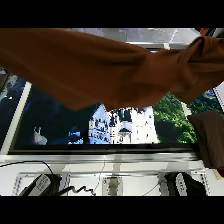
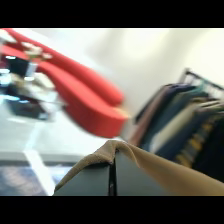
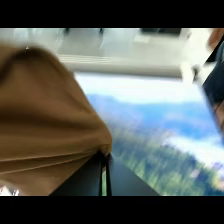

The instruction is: Fold the clothes and pants, and hang the long-sleeved shirts on hangers.

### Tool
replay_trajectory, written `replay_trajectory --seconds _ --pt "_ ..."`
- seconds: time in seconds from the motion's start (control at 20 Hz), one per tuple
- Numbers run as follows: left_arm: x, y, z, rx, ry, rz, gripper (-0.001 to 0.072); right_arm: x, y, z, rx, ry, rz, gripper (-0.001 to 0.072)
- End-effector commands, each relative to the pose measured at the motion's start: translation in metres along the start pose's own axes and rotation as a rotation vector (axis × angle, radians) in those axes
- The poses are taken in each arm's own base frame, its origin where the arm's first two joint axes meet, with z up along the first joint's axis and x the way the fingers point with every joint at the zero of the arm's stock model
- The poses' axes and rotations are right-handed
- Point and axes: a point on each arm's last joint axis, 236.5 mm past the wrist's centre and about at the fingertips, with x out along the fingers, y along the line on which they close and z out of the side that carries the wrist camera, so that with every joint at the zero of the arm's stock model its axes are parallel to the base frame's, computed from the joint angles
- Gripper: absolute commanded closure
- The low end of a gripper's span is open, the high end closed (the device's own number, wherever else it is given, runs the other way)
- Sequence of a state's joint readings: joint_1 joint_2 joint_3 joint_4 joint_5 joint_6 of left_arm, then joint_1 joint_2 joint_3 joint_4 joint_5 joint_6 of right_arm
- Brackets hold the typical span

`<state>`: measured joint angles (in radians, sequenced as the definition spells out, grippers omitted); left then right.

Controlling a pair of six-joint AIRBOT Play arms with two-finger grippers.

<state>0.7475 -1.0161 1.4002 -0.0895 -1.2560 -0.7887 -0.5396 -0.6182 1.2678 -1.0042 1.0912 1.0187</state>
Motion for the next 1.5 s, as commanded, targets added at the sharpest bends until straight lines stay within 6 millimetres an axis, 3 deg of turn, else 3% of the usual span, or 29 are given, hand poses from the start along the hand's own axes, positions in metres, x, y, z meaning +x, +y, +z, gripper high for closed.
replay_trajectory --seconds 0.0,0.15,0.25,0.45,0.6,0.7,0.75,0.85,0.95,1.05,1.3,1.45 --pt "0.0 0.051 -0.05 0.031 0.207 0.25 0.0699 -0.001 0.031 -0.069 0.018 0.274 0.148 0.0702" --pt "0.002 0.1 -0.146 0.054 0.571 0.438 0.0698 0.007 0.061 -0.139 0.122 0.494 0.318 0.0704" --pt "0.032 0.107 -0.187 0.076 0.664 0.409 0.0698 0.02 0.071 -0.178 0.21 0.572 0.372 0.0704" --pt "0.119 0.122 -0.229 0.115 0.572 0.373 0.0697 0.062 0.056 -0.236 0.338 0.592 0.292 0.0703" --pt "0.146 0.129 -0.257 0.116 0.562 0.37 0.0697 0.089 0.034 -0.253 0.382 0.545 0.195 0.0703" --pt "0.148 0.125 -0.26 0.117 0.567 0.361 0.0697 0.103 0.019 -0.244 0.395 0.489 0.147 0.0702" --pt "0.147 0.12 -0.252 0.127 0.552 0.358 0.0697 0.107 0.012 -0.233 0.395 0.446 0.124 0.0703" --pt "0.138 0.11 -0.217 0.157 0.489 0.367 0.0697 0.11 -0.003 -0.202 0.366 0.357 0.083 0.0702" --pt "0.123 0.091 -0.171 0.203 0.404 0.374 0.0697 0.106 -0.01 -0.164 0.325 0.287 0.075 0.0702" --pt "0.1 0.06 -0.117 0.267 0.295 0.379 0.0697 0.094 -0.009 -0.123 0.271 0.229 0.09 0.0702" --pt "0.019 -0.044 0.01 0.529 -0.035 0.409 0.0697 0.027 0.016 -0.026 0.099 0.073 0.121 0.0702" --pt "-0.038 -0.106 0.065 0.703 -0.241 0.461 0.0697 -0.019 0.039 0.003 0.013 0.005 0.129 0.0703"
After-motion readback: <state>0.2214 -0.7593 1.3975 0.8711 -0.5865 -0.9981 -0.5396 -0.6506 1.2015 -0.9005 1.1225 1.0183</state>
